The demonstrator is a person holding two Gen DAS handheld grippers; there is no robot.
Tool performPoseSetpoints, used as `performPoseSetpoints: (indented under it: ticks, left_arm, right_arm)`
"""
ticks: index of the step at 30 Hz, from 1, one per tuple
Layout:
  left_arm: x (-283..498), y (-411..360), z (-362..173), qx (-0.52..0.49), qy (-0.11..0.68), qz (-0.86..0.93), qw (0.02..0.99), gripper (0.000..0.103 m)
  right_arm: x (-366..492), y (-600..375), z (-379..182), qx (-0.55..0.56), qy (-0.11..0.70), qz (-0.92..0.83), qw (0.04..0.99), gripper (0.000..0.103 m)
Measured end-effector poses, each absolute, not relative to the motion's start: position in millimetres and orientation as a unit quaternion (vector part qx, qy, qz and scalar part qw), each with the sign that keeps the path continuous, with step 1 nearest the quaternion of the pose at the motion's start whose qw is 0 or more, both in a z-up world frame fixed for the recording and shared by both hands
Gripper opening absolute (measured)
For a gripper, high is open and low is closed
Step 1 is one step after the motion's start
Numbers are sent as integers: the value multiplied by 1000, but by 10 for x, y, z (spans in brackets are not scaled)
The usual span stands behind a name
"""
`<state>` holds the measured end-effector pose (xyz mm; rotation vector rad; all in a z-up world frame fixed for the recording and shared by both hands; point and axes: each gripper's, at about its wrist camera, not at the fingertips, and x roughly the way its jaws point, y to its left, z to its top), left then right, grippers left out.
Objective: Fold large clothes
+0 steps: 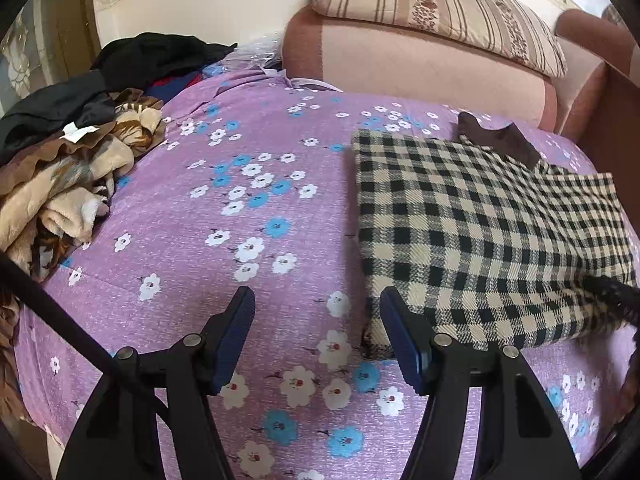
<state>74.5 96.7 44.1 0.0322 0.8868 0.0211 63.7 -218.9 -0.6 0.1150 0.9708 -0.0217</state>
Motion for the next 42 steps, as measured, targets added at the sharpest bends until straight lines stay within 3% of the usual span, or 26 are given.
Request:
performPoseSetpoints:
  ticks: [11, 15, 27, 37, 42]
  left_arm:
    - [714, 693, 393, 48, 430, 1, 901, 64]
    - [670, 599, 411, 51, 431, -7, 901, 64]
    - [497, 55, 525, 90, 430, -48, 897, 64]
    - [485, -734, 382, 92, 463, -130, 872, 65]
    - [382, -1204, 337, 115, 460, -182, 861, 65]
  right_arm:
    - [331, -3283, 80, 89, 448, -107, 883, 50]
    - [252, -3409, 93, 64, 446, -149, 880, 58]
    - [16, -3937, 146, 184, 417, -123, 882, 59]
    - [-184, -4338, -5, 356, 399, -54, 843, 63]
    - [-251, -4338, -72, 391, 382, -10, 837, 64]
